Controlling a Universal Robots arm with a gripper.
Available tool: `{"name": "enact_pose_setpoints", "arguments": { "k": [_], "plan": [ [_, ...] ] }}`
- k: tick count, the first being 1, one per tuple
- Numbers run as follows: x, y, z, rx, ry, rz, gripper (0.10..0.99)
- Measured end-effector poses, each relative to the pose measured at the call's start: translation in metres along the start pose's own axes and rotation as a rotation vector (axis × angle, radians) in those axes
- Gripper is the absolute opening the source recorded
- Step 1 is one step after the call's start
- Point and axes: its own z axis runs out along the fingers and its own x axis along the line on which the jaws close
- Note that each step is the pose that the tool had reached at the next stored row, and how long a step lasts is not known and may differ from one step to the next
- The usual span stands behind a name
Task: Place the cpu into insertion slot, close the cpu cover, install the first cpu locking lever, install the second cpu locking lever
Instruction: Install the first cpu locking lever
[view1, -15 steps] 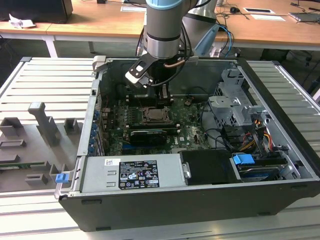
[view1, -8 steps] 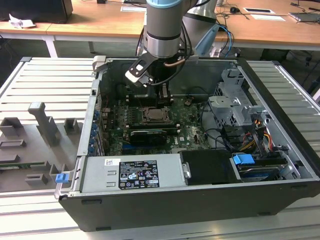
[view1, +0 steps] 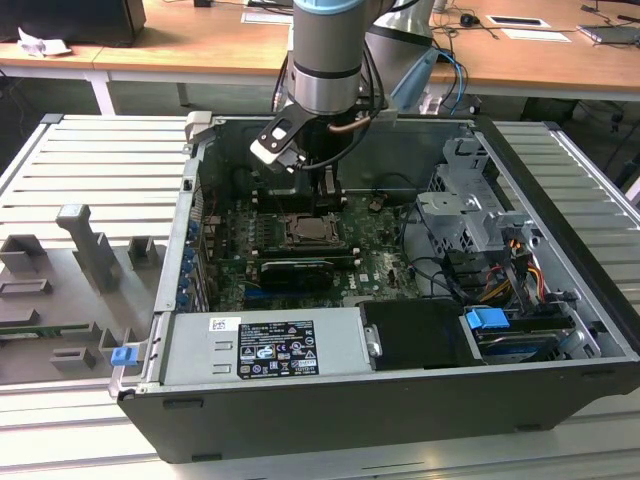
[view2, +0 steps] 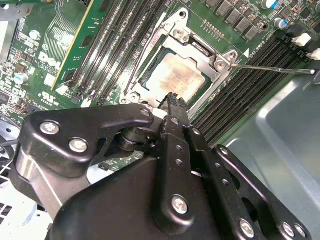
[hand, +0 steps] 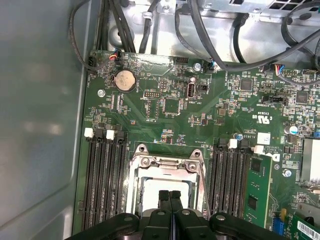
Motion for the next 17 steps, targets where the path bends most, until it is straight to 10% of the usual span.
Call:
{"name": "enact_pose_setpoints", "arguments": {
  "k": [14, 17],
  "plan": [
    [0.0000, 0.0001, -0.0028, 0.000, 0.0012, 0.000, 0.106],
    [0.0001, 0.0005, -0.0143, 0.000, 0.0012, 0.001, 0.106]
  ]
}}
